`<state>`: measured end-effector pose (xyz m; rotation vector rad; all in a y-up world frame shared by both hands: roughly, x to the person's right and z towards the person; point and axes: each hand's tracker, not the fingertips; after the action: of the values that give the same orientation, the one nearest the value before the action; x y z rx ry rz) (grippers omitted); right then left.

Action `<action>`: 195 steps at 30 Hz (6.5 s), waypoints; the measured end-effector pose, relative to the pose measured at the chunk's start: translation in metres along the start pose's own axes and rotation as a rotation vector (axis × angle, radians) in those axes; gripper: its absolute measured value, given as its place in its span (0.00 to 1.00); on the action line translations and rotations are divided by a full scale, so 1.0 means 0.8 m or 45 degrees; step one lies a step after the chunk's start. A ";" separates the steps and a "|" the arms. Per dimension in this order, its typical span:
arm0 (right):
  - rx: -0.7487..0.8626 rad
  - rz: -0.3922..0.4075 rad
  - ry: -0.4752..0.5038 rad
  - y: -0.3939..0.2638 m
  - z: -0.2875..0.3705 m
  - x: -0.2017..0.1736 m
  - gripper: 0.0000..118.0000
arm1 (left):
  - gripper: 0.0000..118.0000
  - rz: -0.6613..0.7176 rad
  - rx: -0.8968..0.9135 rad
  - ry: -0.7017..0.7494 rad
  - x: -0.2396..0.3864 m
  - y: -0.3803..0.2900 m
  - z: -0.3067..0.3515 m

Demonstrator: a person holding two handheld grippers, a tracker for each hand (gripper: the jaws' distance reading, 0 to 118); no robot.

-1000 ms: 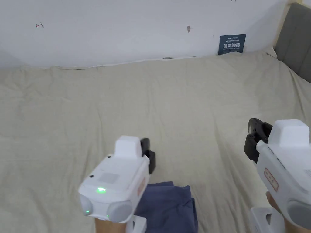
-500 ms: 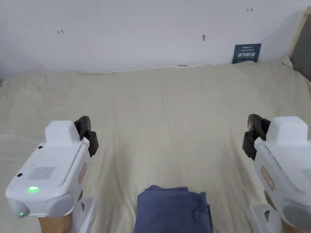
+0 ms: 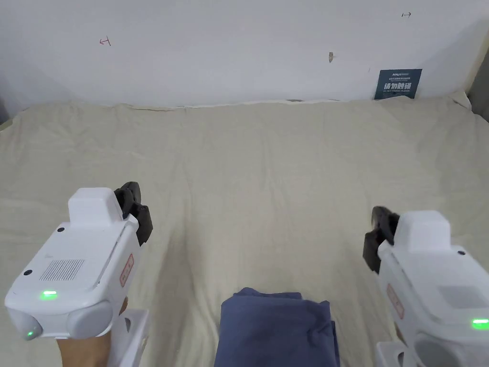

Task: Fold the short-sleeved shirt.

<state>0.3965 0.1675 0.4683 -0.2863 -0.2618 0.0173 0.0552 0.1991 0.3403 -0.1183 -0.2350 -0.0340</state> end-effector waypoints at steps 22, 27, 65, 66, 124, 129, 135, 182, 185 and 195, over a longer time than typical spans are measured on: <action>-0.686 0.043 0.149 -0.228 -0.068 -0.083 0.01 | 0.12 0.322 -0.733 -0.289 0.012 -0.137 -0.037; -0.674 0.028 0.162 -0.231 -0.066 -0.080 0.01 | 0.96 0.657 -1.075 -0.407 0.016 -0.187 -0.063; -0.524 -0.007 0.282 -0.114 -0.075 -0.086 0.01 | 0.11 0.314 -1.122 -0.196 -0.169 -0.140 -0.138; -0.515 -0.010 0.290 -0.112 -0.077 -0.089 0.01 | 0.11 0.308 -1.118 -0.137 -0.192 -0.138 -0.142; 0.314 0.043 -0.119 0.110 0.009 0.055 0.01 | 0.00 -0.071 0.200 -0.034 0.073 0.046 -0.027; 0.303 0.045 -0.116 0.107 0.010 0.054 0.01 | 0.00 -0.100 0.203 -0.003 0.075 0.044 -0.025; 0.302 0.046 -0.112 0.107 0.011 0.051 0.01 | 0.00 -0.104 0.196 -0.002 0.071 0.044 -0.019; 0.298 0.065 -0.108 0.104 0.019 0.045 0.01 | 0.00 -0.085 0.172 -0.001 0.062 0.041 -0.014; 0.298 0.072 -0.108 0.104 0.019 0.045 0.01 | 0.00 -0.082 0.169 -0.001 0.062 0.040 -0.015; 0.295 0.071 -0.106 0.104 0.018 0.044 0.01 | 0.00 -0.080 0.165 -0.008 0.061 0.039 -0.015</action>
<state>0.4281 0.2533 0.4673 -0.0622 -0.3317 0.1138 0.1068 0.2273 0.3364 0.0182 -0.2465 -0.0807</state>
